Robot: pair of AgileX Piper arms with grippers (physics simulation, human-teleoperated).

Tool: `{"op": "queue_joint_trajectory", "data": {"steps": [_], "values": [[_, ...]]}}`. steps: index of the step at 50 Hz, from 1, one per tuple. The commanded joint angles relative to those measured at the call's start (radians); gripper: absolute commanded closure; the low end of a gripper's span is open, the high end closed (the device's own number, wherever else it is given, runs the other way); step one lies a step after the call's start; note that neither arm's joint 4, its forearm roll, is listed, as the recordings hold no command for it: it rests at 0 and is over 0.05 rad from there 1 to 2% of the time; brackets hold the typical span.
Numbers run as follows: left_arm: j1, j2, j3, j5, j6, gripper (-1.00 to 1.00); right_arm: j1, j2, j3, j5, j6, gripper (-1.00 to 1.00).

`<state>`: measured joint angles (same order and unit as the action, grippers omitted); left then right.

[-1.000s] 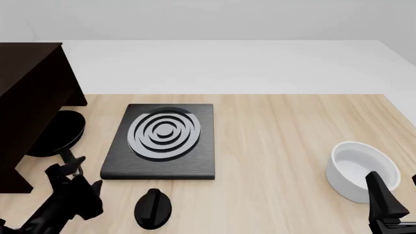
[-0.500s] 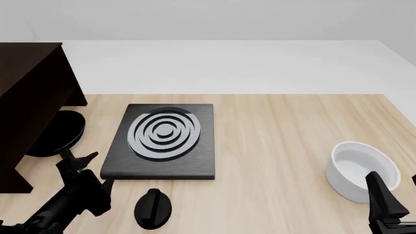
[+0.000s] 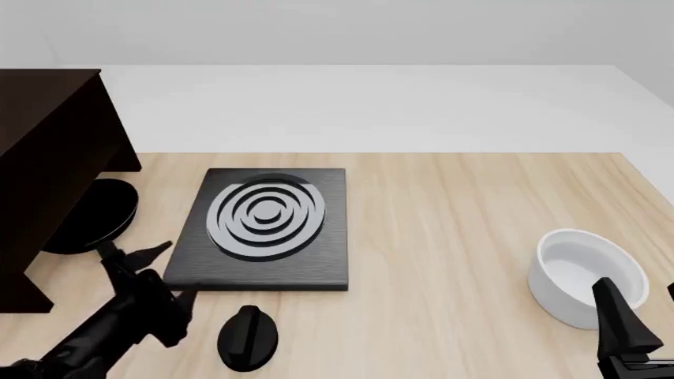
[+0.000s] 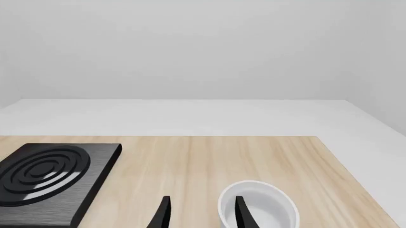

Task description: Put the frying pan under the cabinet shelf.

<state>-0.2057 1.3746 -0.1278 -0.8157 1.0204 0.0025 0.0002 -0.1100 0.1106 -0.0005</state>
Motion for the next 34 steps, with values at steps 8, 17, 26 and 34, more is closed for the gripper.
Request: {"op": "queue_joint_trajectory", "data": {"steps": [8,17,26,34], "values": [[-0.061,-0.067,-0.011,0.064,-0.056,-1.00,0.000,0.000,0.000,0.000,0.000,-1.00],[-0.079,-0.090,-0.014,0.079,-0.078,-1.00,0.000,0.000,0.000,0.000,0.000,-1.00],[-0.094,-0.111,-0.015,0.090,-0.085,-1.00,0.000,0.000,0.000,0.000,0.000,-1.00],[-0.100,-0.115,-0.015,0.091,-0.091,-1.00,0.000,0.000,0.000,0.000,0.000,-1.00]]}}
